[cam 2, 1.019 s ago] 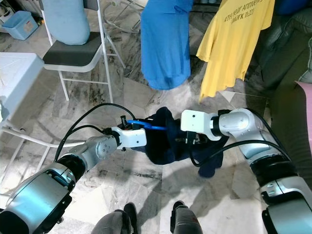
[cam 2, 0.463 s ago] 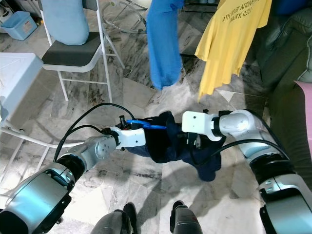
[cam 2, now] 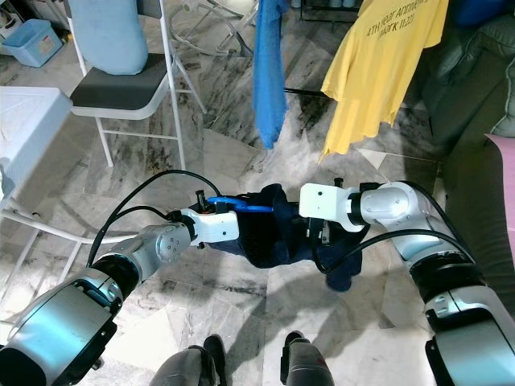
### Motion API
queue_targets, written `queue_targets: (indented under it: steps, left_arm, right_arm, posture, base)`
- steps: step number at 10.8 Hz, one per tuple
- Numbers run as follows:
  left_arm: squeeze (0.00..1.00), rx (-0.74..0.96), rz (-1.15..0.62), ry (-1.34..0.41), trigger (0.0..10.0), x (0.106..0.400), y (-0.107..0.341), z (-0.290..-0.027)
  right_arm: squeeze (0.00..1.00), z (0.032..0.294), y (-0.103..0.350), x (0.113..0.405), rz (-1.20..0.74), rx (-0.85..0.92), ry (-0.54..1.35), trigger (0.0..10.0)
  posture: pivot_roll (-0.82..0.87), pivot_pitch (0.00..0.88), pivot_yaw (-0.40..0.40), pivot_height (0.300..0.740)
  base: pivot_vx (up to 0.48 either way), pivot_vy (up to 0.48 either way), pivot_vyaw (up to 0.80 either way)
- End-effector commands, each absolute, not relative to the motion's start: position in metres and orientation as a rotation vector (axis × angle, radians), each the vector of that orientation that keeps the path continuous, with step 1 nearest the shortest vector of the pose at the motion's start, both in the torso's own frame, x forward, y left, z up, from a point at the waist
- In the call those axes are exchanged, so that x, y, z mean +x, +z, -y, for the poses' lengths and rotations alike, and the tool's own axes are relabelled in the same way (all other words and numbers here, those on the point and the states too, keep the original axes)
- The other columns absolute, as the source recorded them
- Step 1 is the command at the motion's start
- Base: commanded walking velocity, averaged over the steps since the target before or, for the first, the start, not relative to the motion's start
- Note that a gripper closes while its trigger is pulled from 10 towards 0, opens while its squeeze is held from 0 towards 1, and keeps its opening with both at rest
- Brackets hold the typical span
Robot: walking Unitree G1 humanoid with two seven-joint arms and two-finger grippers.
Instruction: Hang hanger
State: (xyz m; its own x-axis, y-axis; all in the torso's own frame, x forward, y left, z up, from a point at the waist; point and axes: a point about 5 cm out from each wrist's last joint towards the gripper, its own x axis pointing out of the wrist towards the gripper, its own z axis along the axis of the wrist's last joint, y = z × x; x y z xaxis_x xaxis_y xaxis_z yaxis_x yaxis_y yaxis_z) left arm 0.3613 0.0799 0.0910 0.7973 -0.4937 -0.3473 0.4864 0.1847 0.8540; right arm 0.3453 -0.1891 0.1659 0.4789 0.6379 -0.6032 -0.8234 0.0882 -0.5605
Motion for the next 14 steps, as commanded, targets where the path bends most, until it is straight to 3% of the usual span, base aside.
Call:
queue_targets:
  steps: [1,2,3,5,9,14]
  left_arm:
    - [0.00,1.089,0.119,-0.656,10.0,0.365,0.108,-0.070]
    - [0.00,1.069,0.123,-0.645,10.0,0.365,0.109,-0.070]
    - [1.00,1.013,0.137,-0.636,10.0,0.365,0.111,-0.070]
    - [1.00,0.936,0.171,-0.607,10.0,0.366,0.117,-0.074]
    - [1.00,1.041,0.141,-0.585,10.0,0.368,0.113,-0.097]
    - [1.00,1.090,0.032,-0.578,10.0,0.362,0.092,-0.108]
  right_arm:
    - [0.00,0.199,0.149,0.342,-0.306,-0.962,1.075,0.0]
    - [0.00,0.201,0.148,0.342,-0.293,-0.949,1.042,0.0]
    - [0.00,0.205,0.147,0.343,-0.280,-0.945,0.994,0.0]
    - [0.00,0.214,0.143,0.342,-0.260,-0.910,0.892,0.0]
    - [0.00,0.224,0.144,0.343,-0.233,-0.877,0.760,0.0]
    - [0.00,0.208,0.165,0.340,-0.071,-0.810,0.760,0.0]
  posture:
    - [-0.19,0.225,0.098,0.740]
    - [-0.19,0.228,0.099,0.740]
    - [-0.20,0.230,0.100,0.740]
    - [-0.20,0.236,0.101,0.740]
    - [-0.21,0.236,0.108,0.740]
    - [-0.24,0.239,0.112,0.740]
  base:
    - [0.000,0.000,0.00]
    - [0.000,0.000,0.00]
    - [0.000,0.000,0.00]
    - [0.000,0.000,0.00]
    - [0.000,0.000,0.00]
    - [0.000,0.000,0.00]
